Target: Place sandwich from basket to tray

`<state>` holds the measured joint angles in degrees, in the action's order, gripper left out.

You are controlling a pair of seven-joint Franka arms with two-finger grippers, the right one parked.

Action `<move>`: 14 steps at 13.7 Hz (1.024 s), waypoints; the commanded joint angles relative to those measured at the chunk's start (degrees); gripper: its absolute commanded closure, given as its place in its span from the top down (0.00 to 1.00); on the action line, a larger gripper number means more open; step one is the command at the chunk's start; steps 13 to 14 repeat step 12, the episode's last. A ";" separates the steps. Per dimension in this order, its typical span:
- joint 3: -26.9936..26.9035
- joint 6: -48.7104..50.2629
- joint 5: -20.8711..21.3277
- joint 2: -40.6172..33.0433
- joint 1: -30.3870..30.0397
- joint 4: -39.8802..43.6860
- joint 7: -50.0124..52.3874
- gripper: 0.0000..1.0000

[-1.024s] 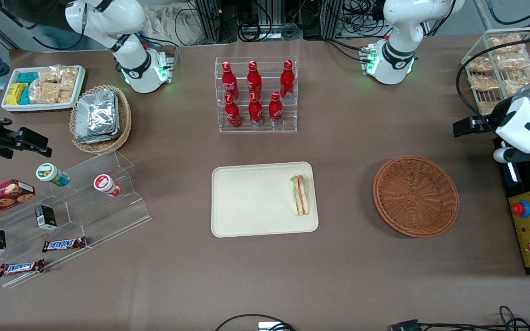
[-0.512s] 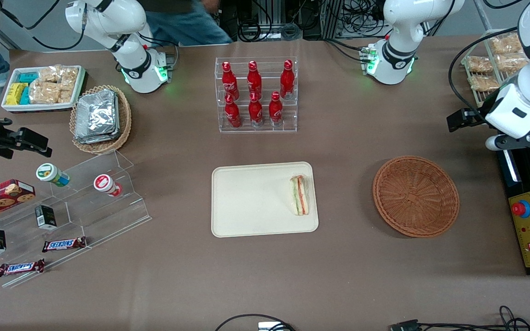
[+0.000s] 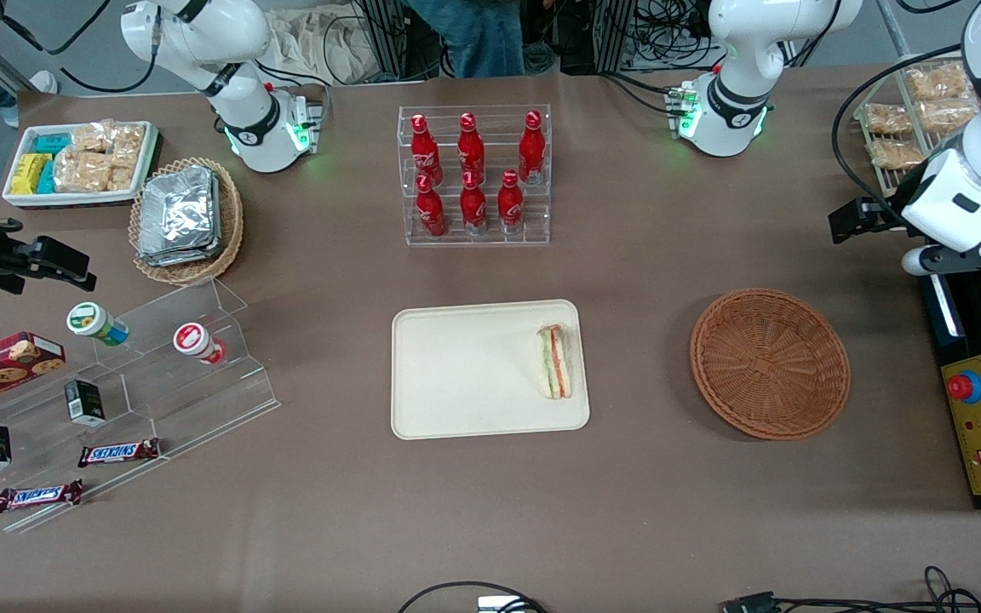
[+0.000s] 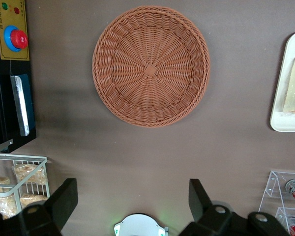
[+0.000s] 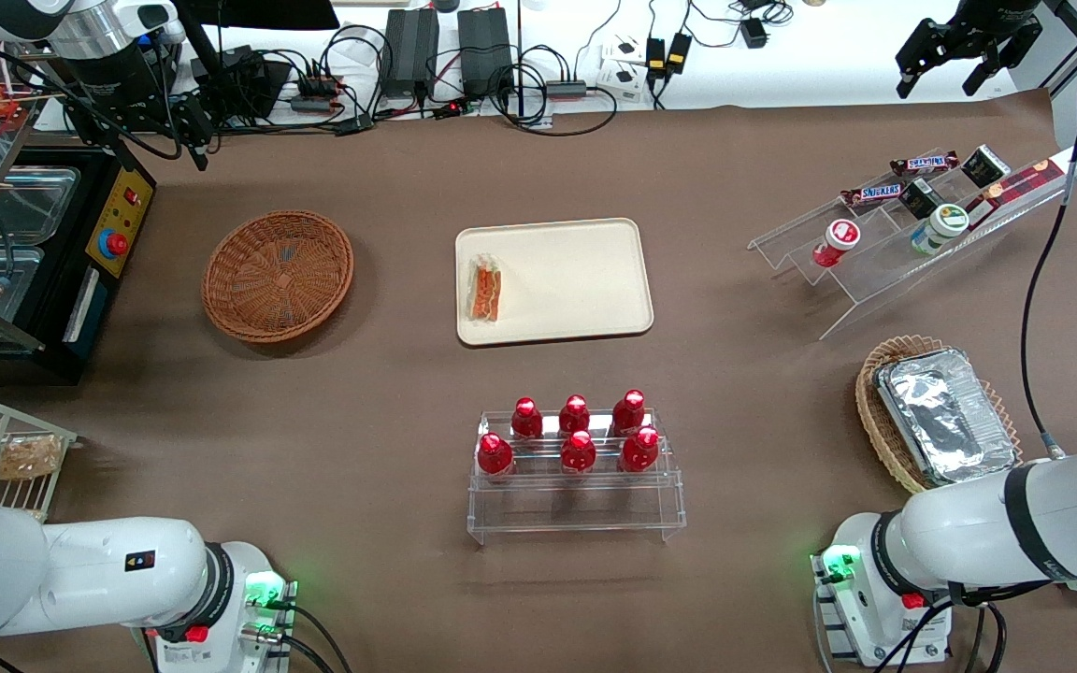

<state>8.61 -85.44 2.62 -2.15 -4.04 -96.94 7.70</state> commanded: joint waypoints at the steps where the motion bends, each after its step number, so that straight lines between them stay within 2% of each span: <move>1: -0.61 -0.25 -0.33 -0.22 0.53 0.17 -0.59 1.00; 14: -0.61 -0.78 -0.42 0.05 0.26 0.17 -0.59 1.00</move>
